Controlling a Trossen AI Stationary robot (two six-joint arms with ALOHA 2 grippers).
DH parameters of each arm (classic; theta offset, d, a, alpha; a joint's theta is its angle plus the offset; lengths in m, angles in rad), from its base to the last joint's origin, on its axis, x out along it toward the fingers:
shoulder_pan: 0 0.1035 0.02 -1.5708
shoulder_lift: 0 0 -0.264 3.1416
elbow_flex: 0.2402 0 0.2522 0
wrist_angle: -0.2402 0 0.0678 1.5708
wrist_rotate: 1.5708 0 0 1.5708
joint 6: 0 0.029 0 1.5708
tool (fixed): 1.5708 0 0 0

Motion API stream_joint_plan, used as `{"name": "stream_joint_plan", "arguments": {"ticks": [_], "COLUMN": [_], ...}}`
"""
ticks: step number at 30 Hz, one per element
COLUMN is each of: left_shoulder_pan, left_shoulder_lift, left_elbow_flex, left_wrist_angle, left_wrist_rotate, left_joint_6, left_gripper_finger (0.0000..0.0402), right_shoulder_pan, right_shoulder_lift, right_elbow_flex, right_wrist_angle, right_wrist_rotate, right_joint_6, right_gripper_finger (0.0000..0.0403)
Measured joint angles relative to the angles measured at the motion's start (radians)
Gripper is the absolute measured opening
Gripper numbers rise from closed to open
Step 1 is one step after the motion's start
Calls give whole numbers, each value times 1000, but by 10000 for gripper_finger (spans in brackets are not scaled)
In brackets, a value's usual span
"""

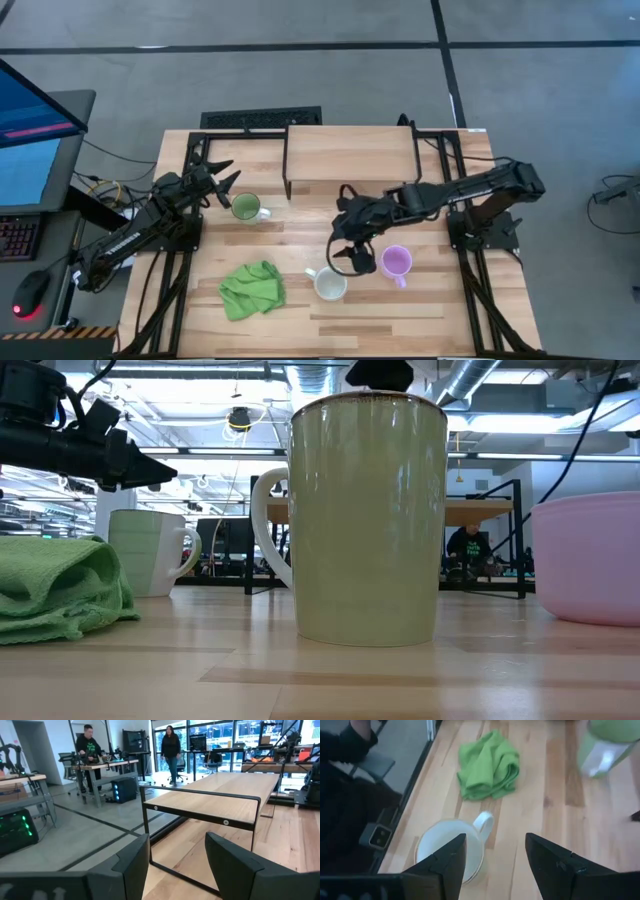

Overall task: Stack small to large cups/mugs on shelf
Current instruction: Put the yellow mug on the shelf

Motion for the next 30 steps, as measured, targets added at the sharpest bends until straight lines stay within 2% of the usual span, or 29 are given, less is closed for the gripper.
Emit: {"name": "stream_joint_plan", "arguments": {"ticks": [14,23,30], "left_shoulder_pan": [0,0,0], "left_shoulder_lift": [0,0,1], "left_elbow_flex": [0,0,0], "left_wrist_angle": [0,-2,-6], "left_wrist_rotate": [0,0,-12], "left_joint_6": [-15,-15,-15], "left_gripper_finger": [185,185,185], "right_shoulder_pan": [23,-12,-47], "right_shoulder_lift": [48,-71,-99], "right_elbow_flex": [30,22,5], "right_wrist_angle": [-10,-34,-72], "right_wrist_rotate": [-1,4,26], "right_joint_6": [-6,-122,-103], "right_gripper_finger": [225,225,225]}}
